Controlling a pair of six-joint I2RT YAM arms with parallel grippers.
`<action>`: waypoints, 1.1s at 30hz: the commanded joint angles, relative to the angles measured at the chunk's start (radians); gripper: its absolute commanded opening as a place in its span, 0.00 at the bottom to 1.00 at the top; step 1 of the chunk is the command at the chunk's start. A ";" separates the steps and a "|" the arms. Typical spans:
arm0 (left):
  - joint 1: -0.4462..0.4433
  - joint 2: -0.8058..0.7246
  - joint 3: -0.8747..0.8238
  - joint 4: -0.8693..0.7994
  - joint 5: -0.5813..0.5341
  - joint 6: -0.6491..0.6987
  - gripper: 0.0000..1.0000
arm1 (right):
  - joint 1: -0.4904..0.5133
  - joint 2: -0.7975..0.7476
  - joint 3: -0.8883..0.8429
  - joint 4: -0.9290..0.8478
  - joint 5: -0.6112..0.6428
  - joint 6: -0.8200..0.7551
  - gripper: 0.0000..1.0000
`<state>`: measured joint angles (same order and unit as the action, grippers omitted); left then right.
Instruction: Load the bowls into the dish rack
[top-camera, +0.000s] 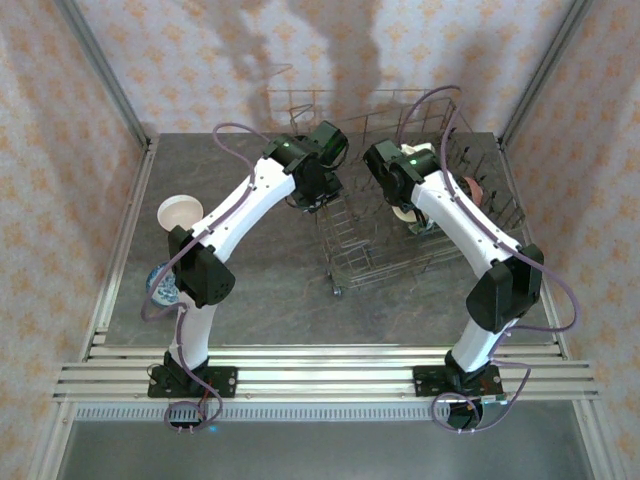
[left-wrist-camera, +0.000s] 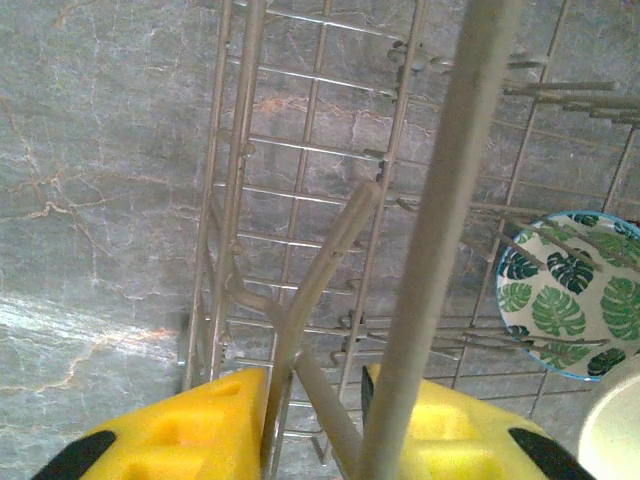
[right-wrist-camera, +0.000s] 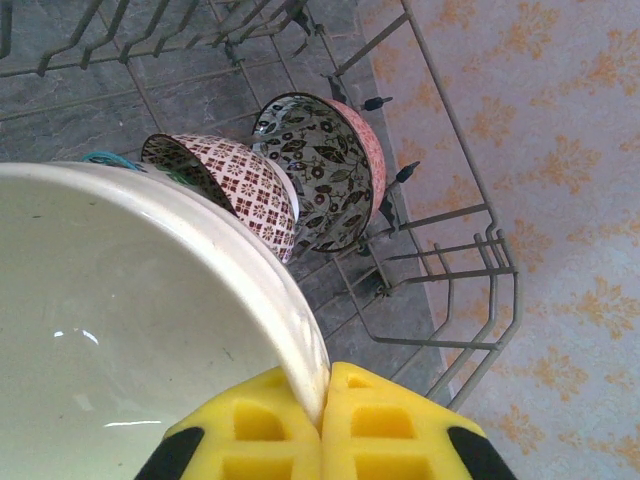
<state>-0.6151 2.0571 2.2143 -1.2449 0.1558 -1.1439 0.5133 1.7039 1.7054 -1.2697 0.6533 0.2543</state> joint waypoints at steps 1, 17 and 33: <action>0.002 -0.061 -0.048 0.035 -0.022 -0.098 0.24 | 0.010 -0.046 0.040 -0.025 0.042 0.026 0.00; -0.026 -0.206 -0.280 0.296 -0.054 -0.376 0.15 | 0.028 0.000 0.175 -0.106 0.099 -0.007 0.00; -0.066 -0.258 -0.343 0.317 -0.078 -0.367 0.24 | 0.079 0.068 0.141 -0.150 0.308 0.005 0.00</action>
<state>-0.6868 1.8423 1.8725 -1.0237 0.0727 -1.4078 0.5819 1.7576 1.8576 -1.3998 0.8391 0.2317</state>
